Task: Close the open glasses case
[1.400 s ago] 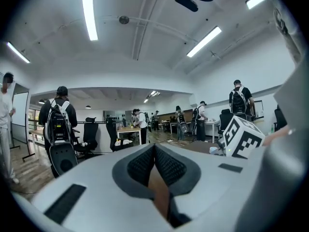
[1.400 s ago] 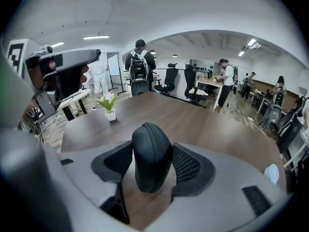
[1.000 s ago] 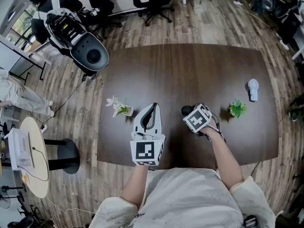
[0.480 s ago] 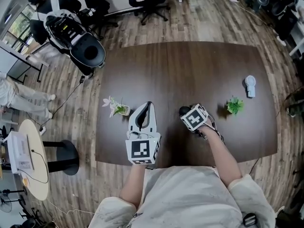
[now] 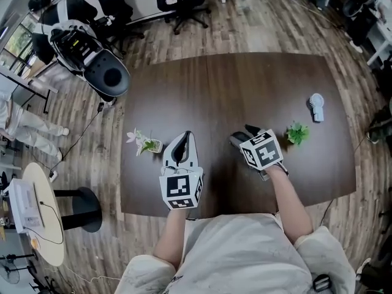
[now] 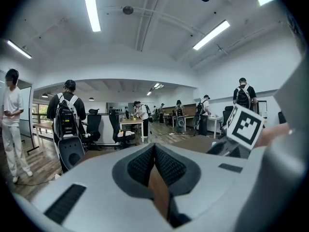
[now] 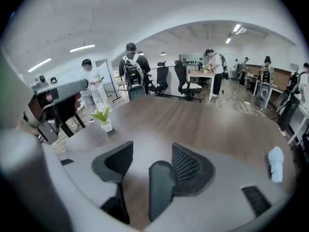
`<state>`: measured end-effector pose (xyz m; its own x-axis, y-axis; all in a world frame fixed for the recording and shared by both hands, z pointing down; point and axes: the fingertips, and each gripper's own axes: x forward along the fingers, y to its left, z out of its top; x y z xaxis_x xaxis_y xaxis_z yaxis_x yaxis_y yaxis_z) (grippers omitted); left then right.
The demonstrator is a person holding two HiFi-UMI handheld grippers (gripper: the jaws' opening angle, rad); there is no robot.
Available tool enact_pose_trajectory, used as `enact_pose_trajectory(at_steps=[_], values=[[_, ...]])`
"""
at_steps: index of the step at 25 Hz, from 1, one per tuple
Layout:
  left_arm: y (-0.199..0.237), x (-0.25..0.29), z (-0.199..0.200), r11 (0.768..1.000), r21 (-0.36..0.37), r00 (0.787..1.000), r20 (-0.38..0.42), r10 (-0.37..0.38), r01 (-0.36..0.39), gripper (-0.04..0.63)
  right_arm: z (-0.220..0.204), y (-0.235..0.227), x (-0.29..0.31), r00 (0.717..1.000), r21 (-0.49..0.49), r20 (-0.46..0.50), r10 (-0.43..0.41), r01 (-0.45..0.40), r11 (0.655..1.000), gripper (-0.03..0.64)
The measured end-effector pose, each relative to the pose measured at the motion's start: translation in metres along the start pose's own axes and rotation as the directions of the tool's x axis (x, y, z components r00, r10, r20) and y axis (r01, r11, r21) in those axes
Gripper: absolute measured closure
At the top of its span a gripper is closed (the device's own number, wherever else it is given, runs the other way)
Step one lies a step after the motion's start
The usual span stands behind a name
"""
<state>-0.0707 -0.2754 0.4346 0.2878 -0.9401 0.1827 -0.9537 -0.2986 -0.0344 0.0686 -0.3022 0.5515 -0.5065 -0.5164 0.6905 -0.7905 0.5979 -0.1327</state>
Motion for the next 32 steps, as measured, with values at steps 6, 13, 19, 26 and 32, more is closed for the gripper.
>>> enact_pose_trajectory(at_steps=[6,13,19,26,32], values=[[-0.008,0.014,-0.003,1.000,-0.012,1.000,-0.004,-0.015,0.015,0.592,0.029,-0.029,-0.045,0.971,0.074,0.221,-0.096,0.081,0.994,0.381],[-0.015,0.020,0.002,0.999,-0.004,0.999,0.028,-0.032,0.032,0.592,0.052,-0.040,-0.083,0.876,0.093,0.452,-0.170,0.143,0.985,0.430],[-0.014,0.021,0.006,1.000,0.001,0.999,0.047,-0.026,0.026,0.592,0.065,-0.037,-0.110,0.780,0.069,0.594,-0.197,0.195,0.978,0.478],[-0.017,0.014,0.014,0.998,0.051,0.993,0.117,-0.029,0.023,0.592,0.061,-0.045,-0.133,0.702,0.089,0.662,-0.264,0.276,0.957,0.617],[-0.015,0.017,0.005,0.999,0.046,0.996,0.091,-0.014,0.010,0.592,0.053,-0.045,-0.131,0.715,0.076,0.644,-0.273,0.295,0.952,0.616]])
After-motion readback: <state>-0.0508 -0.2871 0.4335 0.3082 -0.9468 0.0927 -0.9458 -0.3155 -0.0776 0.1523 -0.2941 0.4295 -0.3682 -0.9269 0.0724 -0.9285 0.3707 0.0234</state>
